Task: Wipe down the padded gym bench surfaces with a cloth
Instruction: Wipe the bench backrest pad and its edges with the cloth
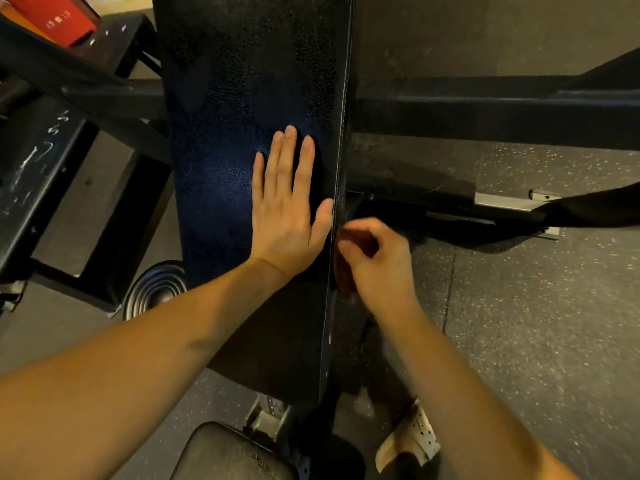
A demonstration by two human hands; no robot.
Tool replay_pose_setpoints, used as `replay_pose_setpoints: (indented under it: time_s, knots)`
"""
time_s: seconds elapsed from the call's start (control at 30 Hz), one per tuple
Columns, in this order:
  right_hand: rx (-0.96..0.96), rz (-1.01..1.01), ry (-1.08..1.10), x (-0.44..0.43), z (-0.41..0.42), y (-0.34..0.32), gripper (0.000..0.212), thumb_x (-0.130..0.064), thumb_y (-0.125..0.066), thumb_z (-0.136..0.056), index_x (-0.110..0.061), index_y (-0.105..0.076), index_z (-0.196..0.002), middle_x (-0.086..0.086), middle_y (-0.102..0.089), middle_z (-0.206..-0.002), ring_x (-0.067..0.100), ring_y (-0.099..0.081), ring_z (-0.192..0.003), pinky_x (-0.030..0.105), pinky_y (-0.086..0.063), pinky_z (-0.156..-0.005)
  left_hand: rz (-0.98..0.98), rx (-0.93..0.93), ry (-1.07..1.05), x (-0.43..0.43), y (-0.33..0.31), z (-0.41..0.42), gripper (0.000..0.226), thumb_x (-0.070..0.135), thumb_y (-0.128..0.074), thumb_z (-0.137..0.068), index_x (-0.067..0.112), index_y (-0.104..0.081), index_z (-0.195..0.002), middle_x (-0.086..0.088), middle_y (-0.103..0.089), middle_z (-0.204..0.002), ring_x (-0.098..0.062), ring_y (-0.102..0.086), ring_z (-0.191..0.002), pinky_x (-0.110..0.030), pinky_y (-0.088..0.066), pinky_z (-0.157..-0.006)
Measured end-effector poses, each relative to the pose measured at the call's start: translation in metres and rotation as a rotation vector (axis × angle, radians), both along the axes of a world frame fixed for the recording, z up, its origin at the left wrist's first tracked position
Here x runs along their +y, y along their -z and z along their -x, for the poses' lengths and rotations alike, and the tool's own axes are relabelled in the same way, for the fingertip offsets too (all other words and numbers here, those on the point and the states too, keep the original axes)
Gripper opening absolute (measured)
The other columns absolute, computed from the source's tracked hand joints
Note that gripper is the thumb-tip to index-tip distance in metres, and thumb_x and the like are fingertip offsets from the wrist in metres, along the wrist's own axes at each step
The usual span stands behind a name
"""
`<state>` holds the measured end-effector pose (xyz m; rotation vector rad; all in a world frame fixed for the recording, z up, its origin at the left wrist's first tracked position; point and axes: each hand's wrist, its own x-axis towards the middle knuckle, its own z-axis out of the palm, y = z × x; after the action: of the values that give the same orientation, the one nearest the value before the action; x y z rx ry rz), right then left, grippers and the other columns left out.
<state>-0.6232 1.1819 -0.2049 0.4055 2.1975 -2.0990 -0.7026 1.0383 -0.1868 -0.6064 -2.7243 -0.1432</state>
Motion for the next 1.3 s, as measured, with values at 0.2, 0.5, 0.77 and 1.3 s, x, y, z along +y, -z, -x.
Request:
replay_pose_setpoints:
  time_s: [0.2,0.5,0.77,1.3]
  knots:
    - [-0.356,-0.006,-0.175,-0.038,-0.104,0.068,0.024,-0.013,-0.063,-0.097,-0.033,-0.066,-0.109,-0.014,-0.068,-0.099,0.0,-0.067,-0.093,0.036,-0.058,-0.094,-0.072,-0.127,-0.032,-0.023,0.036,-0.087,0.065,0.031,-0.043,-0.106,0.005,-0.021,-0.161,-0.016,-0.011,-0.17,-0.029,-0.005,-0.159,-0.054,-0.005,-0.128]
    - [-0.143,0.11,0.033,-0.037,-0.089,0.067,0.025,-0.007,-0.063,-0.097,-0.027,-0.068,-0.111,-0.017,-0.068,-0.1,-0.009,-0.064,-0.097,0.012,-0.051,-0.087,-0.064,-0.021,-0.022,-0.034,0.08,-0.096,0.071,0.04,-0.034,-0.101,-0.002,-0.024,-0.157,-0.026,-0.017,-0.166,-0.037,-0.009,-0.157,-0.056,-0.006,-0.126]
    - [-0.18,0.157,0.028,-0.041,-0.094,0.072,0.024,-0.005,-0.062,-0.097,-0.027,-0.069,-0.104,-0.015,-0.069,-0.094,-0.006,-0.066,-0.093,0.014,-0.053,-0.083,-0.036,0.001,-0.033,-0.034,0.082,-0.095,0.073,0.04,-0.036,-0.099,-0.002,-0.024,-0.157,-0.028,-0.019,-0.164,-0.037,-0.01,-0.157,-0.056,-0.006,-0.126]
    - [-0.57,0.01,-0.268,-0.056,-0.141,0.113,0.017,-0.014,-0.063,-0.097,-0.03,-0.067,-0.102,-0.01,-0.068,-0.096,0.002,-0.066,-0.092,0.029,-0.057,-0.091,-0.038,-0.021,-0.03,-0.033,0.079,-0.097,0.072,0.041,-0.035,-0.101,-0.002,-0.021,-0.158,-0.027,-0.016,-0.166,-0.039,-0.008,-0.157,-0.056,-0.005,-0.126]
